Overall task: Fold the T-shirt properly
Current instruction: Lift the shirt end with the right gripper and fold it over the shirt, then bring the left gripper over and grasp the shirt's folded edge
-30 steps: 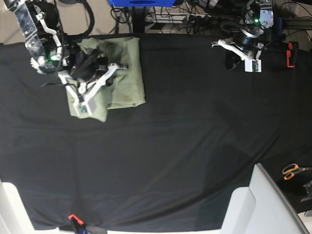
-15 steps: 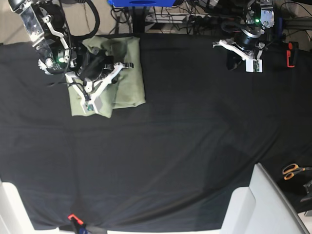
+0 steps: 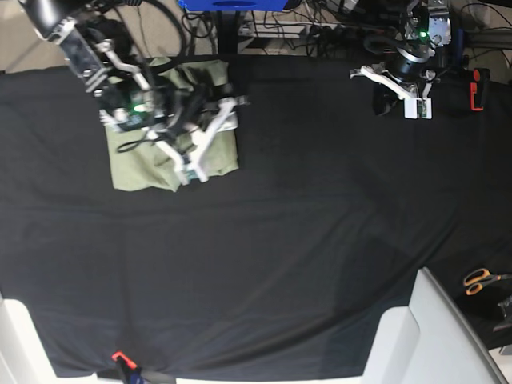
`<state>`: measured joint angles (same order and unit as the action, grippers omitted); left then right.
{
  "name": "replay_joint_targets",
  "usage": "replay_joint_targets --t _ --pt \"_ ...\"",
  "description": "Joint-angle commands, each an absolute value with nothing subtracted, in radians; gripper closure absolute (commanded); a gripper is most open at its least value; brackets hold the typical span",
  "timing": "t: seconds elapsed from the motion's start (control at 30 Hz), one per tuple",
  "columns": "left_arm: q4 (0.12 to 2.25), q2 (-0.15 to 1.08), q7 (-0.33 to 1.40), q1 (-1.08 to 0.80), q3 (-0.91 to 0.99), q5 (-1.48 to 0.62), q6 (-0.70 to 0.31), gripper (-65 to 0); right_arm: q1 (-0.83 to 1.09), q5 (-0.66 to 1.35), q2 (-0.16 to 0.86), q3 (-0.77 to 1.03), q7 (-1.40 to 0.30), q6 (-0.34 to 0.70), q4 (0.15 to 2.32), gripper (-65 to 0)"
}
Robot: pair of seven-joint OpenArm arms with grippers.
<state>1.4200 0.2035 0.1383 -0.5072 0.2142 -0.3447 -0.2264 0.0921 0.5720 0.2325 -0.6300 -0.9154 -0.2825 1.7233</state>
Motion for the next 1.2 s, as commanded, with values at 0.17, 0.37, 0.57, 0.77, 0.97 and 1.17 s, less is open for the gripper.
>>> replay_joint_targets --t 0.17,0.37,0.57,0.77,0.97,1.17 --pt "1.434 0.214 0.114 -0.512 0.220 -0.351 -0.231 0.0 -0.002 0.576 0.216 -0.802 -0.963 -0.217 1.750 -38.3" --pt "1.434 0.214 0.114 -0.512 0.220 -0.351 -0.231 0.0 -0.038 0.568 0.231 -0.800 -1.086 -0.219 1.876 -38.3" --pt "1.434 0.214 0.114 -0.512 0.220 -0.351 -0.231 0.0 -0.002 0.568 0.302 -0.544 -1.089 -0.219 1.928 -33.5" --pt "1.443 0.206 0.114 -0.512 0.208 -0.352 -0.231 0.0 0.035 0.568 0.305 -0.446 -1.044 -0.211 1.868 -0.3" --pt "1.520 0.176 0.176 -0.499 0.137 -0.364 -0.236 0.0 0.085 0.568 0.308 -0.423 -1.017 -0.213 1.836 -0.2" --pt "1.598 0.179 0.410 -0.441 0.051 -0.573 -0.245 -15.0 0.140 0.568 0.309 -0.297 -0.975 -0.211 1.831 0.0"
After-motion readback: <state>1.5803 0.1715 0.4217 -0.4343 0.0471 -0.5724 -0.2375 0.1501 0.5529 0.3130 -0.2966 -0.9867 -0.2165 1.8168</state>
